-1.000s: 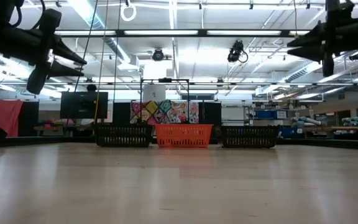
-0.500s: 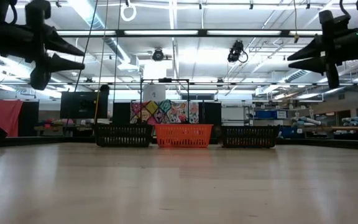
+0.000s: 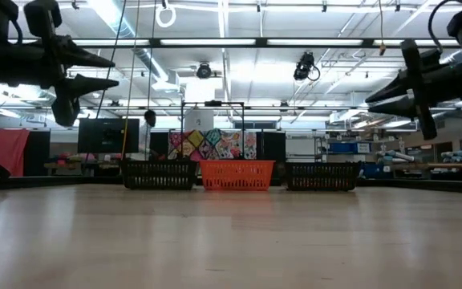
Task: Sort Halloween decoration
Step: Return to Home Position
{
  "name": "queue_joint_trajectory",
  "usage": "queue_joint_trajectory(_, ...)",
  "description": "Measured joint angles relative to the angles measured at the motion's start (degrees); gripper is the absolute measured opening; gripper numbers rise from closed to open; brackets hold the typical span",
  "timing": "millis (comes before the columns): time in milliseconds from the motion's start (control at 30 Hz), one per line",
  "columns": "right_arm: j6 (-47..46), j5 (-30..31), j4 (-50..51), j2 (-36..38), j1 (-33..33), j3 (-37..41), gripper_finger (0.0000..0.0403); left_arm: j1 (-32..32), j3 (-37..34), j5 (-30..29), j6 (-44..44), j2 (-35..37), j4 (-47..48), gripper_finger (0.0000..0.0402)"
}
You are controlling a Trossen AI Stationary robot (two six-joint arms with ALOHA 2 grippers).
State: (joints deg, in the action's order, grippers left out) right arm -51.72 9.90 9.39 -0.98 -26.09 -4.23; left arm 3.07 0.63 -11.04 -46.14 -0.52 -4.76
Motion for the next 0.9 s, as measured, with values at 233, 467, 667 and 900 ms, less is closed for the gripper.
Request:
queue_joint_trajectory(233, 16.2, 7.4, 0.6, -1.5, -0.4, -0.1, 0.0094, 0.1, 0.1, -4.5, 7.4, -0.3, 2.3, 0.0125)
queue_joint_trajectory(467, 51.4, 5.2, 0.1, -2.0, -0.4, -0.1, 0.0095, 0.1, 0.1, -4.5, 25.2, -0.6, 2.3, 0.0125)
queue_joint_trajectory(667, 54.7, 5.3, -0.5, -2.0, -0.4, -0.1, 0.0094, 0.1, 0.1, -4.5, 26.2, -0.6, 2.3, 0.0125)
queue_joint_trajectory(900, 54.7, 5.3, -0.7, -2.0, -0.4, -0.1, 0.0094, 0.1, 0.1, -4.5, 26.2, -0.6, 2.3, 0.0125)
